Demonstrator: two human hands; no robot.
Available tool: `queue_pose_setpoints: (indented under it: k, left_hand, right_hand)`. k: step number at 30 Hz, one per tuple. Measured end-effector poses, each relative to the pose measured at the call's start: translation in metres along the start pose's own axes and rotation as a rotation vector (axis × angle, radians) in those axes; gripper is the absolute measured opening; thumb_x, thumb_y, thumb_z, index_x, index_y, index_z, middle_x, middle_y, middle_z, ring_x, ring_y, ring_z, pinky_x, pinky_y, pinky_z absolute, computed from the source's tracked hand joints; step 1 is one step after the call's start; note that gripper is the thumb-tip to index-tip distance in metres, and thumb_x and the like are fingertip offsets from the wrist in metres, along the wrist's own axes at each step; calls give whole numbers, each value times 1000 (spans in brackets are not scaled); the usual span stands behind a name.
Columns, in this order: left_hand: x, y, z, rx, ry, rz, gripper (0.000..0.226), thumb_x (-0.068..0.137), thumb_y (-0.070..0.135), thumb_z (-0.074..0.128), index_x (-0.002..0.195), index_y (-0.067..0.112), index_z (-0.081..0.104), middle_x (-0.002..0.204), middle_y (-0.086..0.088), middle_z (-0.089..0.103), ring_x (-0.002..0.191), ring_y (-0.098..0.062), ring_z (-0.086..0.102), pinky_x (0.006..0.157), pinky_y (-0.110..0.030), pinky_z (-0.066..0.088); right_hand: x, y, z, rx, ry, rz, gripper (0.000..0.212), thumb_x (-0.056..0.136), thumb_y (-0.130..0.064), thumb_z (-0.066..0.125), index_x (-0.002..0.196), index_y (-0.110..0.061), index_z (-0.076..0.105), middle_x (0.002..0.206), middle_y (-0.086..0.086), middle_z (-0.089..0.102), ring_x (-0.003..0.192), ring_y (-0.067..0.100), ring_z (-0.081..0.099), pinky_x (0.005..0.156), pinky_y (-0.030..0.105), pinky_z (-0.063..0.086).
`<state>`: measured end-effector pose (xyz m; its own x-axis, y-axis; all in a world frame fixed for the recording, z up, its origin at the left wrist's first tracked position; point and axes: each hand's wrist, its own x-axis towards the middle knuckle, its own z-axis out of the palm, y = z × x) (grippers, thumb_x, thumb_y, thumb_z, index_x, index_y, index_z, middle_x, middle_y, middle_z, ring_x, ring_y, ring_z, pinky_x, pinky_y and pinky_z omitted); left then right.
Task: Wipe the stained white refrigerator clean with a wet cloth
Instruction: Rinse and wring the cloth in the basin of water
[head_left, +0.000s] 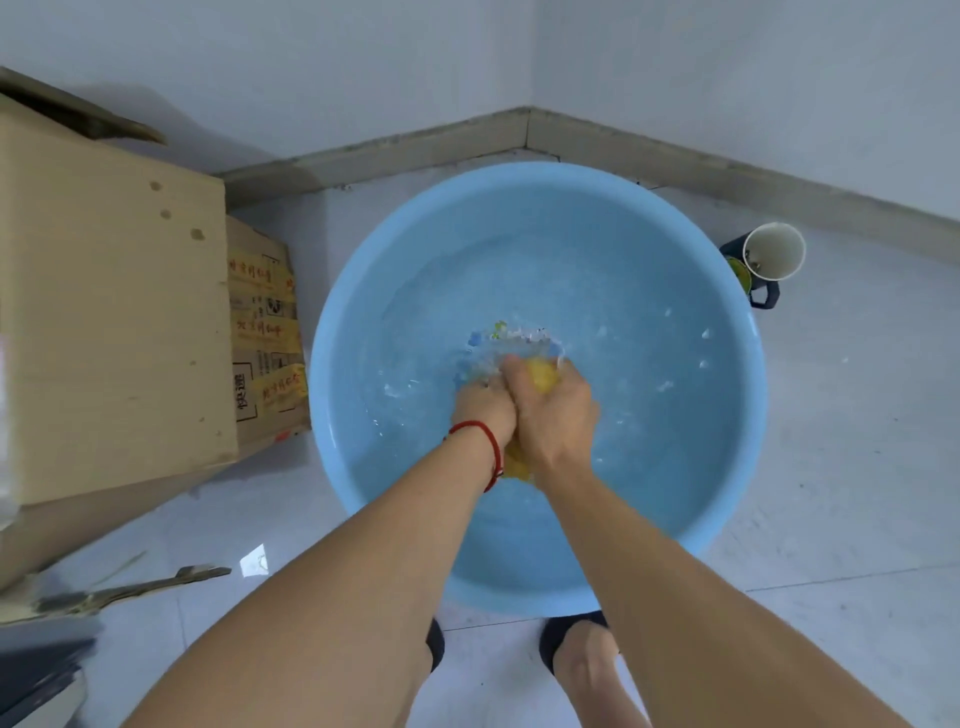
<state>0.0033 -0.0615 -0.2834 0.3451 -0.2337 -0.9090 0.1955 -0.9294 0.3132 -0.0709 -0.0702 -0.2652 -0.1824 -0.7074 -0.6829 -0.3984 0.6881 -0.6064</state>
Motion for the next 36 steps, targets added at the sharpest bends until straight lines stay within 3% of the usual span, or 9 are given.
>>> queue_pose_setpoints:
  k: [4,8,14,17,22,24,28,33,36]
  left_hand:
    - [-8,2,-11,-39,32,73,48,87,65,55,84,18,67,97,-7,76,94,-29,73,91,-49,58]
    - [-5,-11,-23,-145,191,62,33,63,65,61,84,41,52,100,-6,72,89,-29,71,83,-55,61]
    - [5,1,1,-236,83,-84,65,64,89,42,114,47,49,120,-6,65,105,-34,66,97,-55,53]
    - [8,13,7,-147,11,13,49,83,72,52,92,26,66,97,-3,71,94,-27,69,92,-41,55]
    - [-4,16,-5,126,1,-5,44,99,50,46,104,12,67,101,-14,70,92,-34,69,76,-45,60]
    - [-13,11,-8,77,21,18,40,104,47,40,98,13,61,91,-12,65,73,-30,63,50,-31,52]
    - [-12,-5,-20,-187,117,-48,20,96,33,60,104,15,59,114,-16,64,86,-34,70,49,-43,60]
    - [26,-1,-16,-135,56,-136,85,61,74,40,127,23,57,128,-9,63,113,-36,64,91,-54,56]
    - [8,17,-13,-7,-107,-30,61,97,55,41,133,10,60,127,-6,62,122,-30,62,95,-37,54]
  right_hand:
    - [27,-3,-1,-722,-30,-386,40,106,-50,39,107,-14,58,109,14,65,103,39,62,78,45,49]
    - [33,2,2,-919,238,-412,31,94,-30,42,113,-14,59,125,16,55,115,37,49,92,52,40]
    - [2,-14,5,79,3,50,48,93,-37,41,134,-25,61,131,10,59,109,27,55,102,39,44]
    - [-7,-23,4,188,16,142,46,84,-53,47,112,-25,70,103,4,73,104,29,64,95,42,53]
    - [24,-22,-6,-399,-68,-100,55,94,-68,51,105,-17,67,103,15,71,102,39,62,87,43,51]
    - [35,-20,-9,-688,-90,-270,53,102,-61,41,111,-13,62,110,18,68,103,42,64,82,44,48]
    - [37,-9,-8,-996,174,-408,36,102,-41,39,124,-17,54,132,17,53,119,39,49,88,51,43]
    - [5,-5,6,-163,-56,5,45,100,-32,41,144,-32,48,150,9,30,117,34,44,111,44,35]
    - [-15,-18,8,201,-80,198,30,97,-42,46,112,-27,66,112,2,65,102,28,60,101,43,51]
